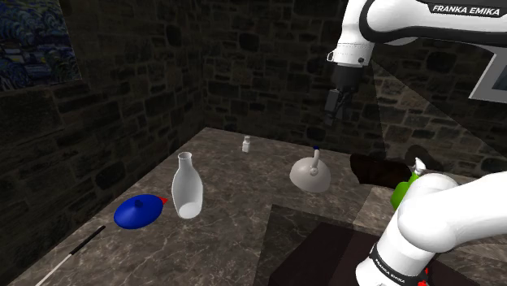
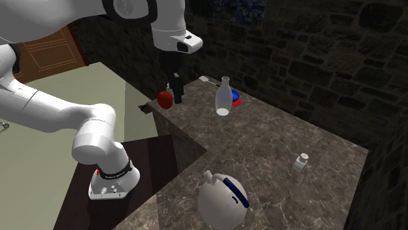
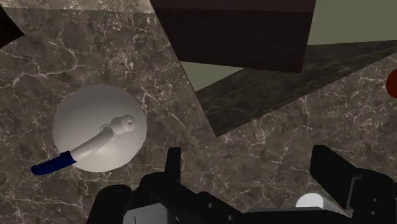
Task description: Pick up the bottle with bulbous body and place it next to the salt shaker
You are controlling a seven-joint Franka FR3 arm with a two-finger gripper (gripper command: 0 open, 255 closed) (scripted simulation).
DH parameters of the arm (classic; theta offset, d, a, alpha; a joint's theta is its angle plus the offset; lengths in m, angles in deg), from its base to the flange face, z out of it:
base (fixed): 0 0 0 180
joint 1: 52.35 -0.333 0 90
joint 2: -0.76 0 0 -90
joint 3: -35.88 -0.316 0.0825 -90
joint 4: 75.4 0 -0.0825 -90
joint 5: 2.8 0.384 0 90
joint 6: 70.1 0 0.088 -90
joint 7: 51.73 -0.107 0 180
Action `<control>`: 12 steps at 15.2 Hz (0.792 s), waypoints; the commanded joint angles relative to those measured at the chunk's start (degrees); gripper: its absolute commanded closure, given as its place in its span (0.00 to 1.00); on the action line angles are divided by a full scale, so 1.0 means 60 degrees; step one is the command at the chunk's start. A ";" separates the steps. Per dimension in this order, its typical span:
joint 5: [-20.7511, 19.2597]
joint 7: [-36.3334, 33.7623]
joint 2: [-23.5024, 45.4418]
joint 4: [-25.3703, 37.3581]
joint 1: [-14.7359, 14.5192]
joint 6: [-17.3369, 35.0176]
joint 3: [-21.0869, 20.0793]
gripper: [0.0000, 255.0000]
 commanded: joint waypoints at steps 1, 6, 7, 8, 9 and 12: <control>0.0000 0.0000 0.0000 0.0000 0.0000 0.0000 0.0000 0.00; 0.0468 -0.0652 0.1010 0.0021 -0.0296 0.1130 -0.0684 0.00; 0.0544 -0.0778 0.1239 0.0061 -0.0351 0.1350 -0.0819 0.00; 0.0612 -0.0904 0.1476 0.0112 -0.0405 0.1566 -0.0952 0.00; 0.0674 -0.1028 0.1720 0.0175 -0.0455 0.1779 -0.1085 0.00; 0.0813 -0.1402 0.2495 0.0434 -0.0597 0.2392 -0.1475 0.00</control>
